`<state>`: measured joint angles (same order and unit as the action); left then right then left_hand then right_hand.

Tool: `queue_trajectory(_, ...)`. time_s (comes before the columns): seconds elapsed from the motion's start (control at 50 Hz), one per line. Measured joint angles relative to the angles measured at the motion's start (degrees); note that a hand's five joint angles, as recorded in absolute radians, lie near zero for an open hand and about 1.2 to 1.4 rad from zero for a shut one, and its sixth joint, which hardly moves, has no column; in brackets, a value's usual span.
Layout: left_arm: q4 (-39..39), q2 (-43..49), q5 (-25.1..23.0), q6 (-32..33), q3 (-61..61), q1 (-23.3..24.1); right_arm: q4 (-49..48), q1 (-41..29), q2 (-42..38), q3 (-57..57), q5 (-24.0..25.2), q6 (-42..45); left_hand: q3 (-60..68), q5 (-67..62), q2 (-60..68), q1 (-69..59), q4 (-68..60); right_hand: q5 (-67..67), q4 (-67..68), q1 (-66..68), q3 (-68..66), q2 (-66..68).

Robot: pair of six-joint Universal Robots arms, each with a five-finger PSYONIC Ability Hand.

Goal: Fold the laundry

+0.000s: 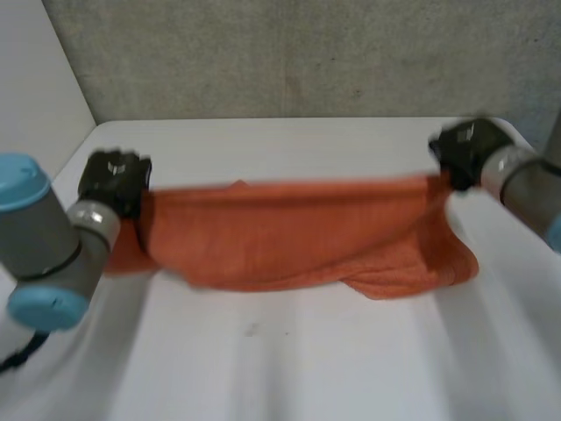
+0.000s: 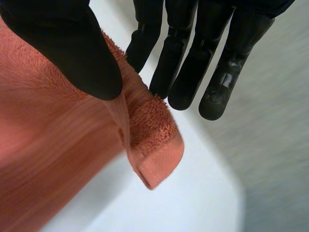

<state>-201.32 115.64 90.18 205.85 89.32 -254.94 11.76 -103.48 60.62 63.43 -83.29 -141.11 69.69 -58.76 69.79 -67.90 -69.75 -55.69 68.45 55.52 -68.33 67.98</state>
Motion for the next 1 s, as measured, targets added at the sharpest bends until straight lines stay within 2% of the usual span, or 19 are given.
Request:
queue_trajectory(0.08, -5.9, 2.6, 0.0, 2.0, -10.0, 0.6, -10.2, -1.1, -2.1, -9.5, -2.6, -1.4, 0.0, 0.0, 0.0, 0.0, 0.0, 0.0, 0.0, 0.0, 0.0, 0.0)
queue_trajectory(0.1, -9.2, 2.8, 0.1, 2.4, -14.4, 0.8, -16.6, -1.5, -2.2, -13.8, -3.9, -2.1, 0.0, 0.0, 0.0, 0.0, 0.0, 0.0, 0.0, 0.0, 0.0, 0.0)
queue_trajectory(0.12, -9.2, 2.8, 0.1, 2.4, -14.4, 0.8, -16.6, -1.5, -2.2, -13.8, -3.9, -2.1, 0.0, 0.0, 0.0, 0.0, 0.0, 0.0, 0.0, 0.0, 0.0, 0.0)
queue_trajectory(0.18, -18.0, 1.1, 0.4, 2.8, -22.4, 1.3, -30.0, -2.0, -0.5, -19.1, -5.7, -3.0, 0.0, 0.0, 0.0, 0.0, 0.0, 0.0, 0.0, 0.0, 0.0, 0.0)
queue_trajectory(0.26, -24.8, -2.6, 1.0, 2.6, -24.5, 1.6, -39.7, -2.1, 3.0, -18.7, -6.2, -3.3, 0.0, 0.0, 0.0, -0.1, 0.0, 0.0, 0.0, 0.0, 0.0, 0.0)
queue_trajectory(0.3, -24.8, -2.6, 1.0, 2.6, -24.5, 1.6, -39.7, -2.1, 3.0, -18.7, -6.2, -3.3, 0.0, 0.0, 0.0, -0.1, 0.0, 0.0, 0.0, 0.0, 0.0, 0.0)
queue_trajectory(0.36, -27.4, -6.2, 1.6, 2.4, -20.2, 1.5, -43.7, -2.1, 6.4, -12.5, -5.5, -3.8, 0.0, 0.0, 0.0, -0.6, 0.0, 0.0, 0.0, 0.0, 0.0, 0.0)
queue_trajectory(0.44, -27.5, -7.9, 1.8, 2.3, -14.4, 1.4, -44.0, -1.9, 8.3, -5.5, -3.9, -4.7, 0.0, 0.0, 0.0, -0.8, 0.0, 0.0, 0.0, 0.0, 0.0, 0.0)
queue_trajectory(0.46, -27.2, -8.7, 1.8, 2.3, -9.3, 1.2, -43.7, -1.6, 9.7, 0.4, -2.3, -5.4, 0.0, 0.0, 0.0, -0.8, 0.0, 0.0, 0.0, 0.0, 0.0, 0.0)
queue_trajectory(0.54, -26.9, -9.4, 1.4, 2.3, 0.5, 0.9, -42.3, -1.3, 11.9, 12.1, 1.4, -6.7, 0.0, 0.0, 0.0, -0.8, 0.0, -0.4, 0.0, 0.0, 0.0, 0.0)
queue_trajectory(0.64, -26.8, -7.3, 1.0, 2.5, 9.4, 0.7, -40.5, -1.2, 12.4, 22.4, 4.1, -7.2, 0.0, 0.0, 0.0, -0.9, 0.0, -0.6, 0.0, 0.0, 0.0, 0.0)
queue_trajectory(0.88, -24.8, 2.0, 1.0, 3.1, 15.7, 1.1, -31.3, -1.3, 4.7, 30.0, 4.6, -7.3, -2.7, 1.0, -2.7, 0.6, 2.8, -0.7, 0.0, 0.0, 0.0, 0.0)
queue_trajectory(0.9, -24.1, 2.7, 1.0, 3.1, 15.9, 1.1, -29.2, -1.3, 4.1, 30.2, 4.6, -7.3, -14.2, 12.7, -14.4, 13.9, 13.6, -0.7, 0.0, 0.0, 0.0, 0.0)
queue_trajectory(0.94, -22.7, 3.4, 1.0, 3.1, 16.2, 1.0, -26.7, -1.1, 3.7, 30.5, 4.6, -7.4, -28.7, 28.1, -30.1, 28.1, 28.9, -0.7, 0.0, 0.0, 0.0, 0.0)
queue_trajectory(0.98, -21.5, 4.0, 1.0, 3.1, 16.1, 1.0, -25.5, -0.9, 3.8, 30.7, 4.7, -7.5, -38.3, 37.7, -38.5, 37.7, 38.5, -0.7, 0.0, 0.0, -0.2, 0.0)
queue_trajectory(1.0, -21.2, 4.2, 1.0, 3.1, 16.0, 0.9, -25.0, -0.7, 3.9, 30.9, 4.7, -7.6, -38.3, 37.7, -38.5, 37.7, 38.5, -0.7, 0.0, 0.0, -0.2, 0.0)
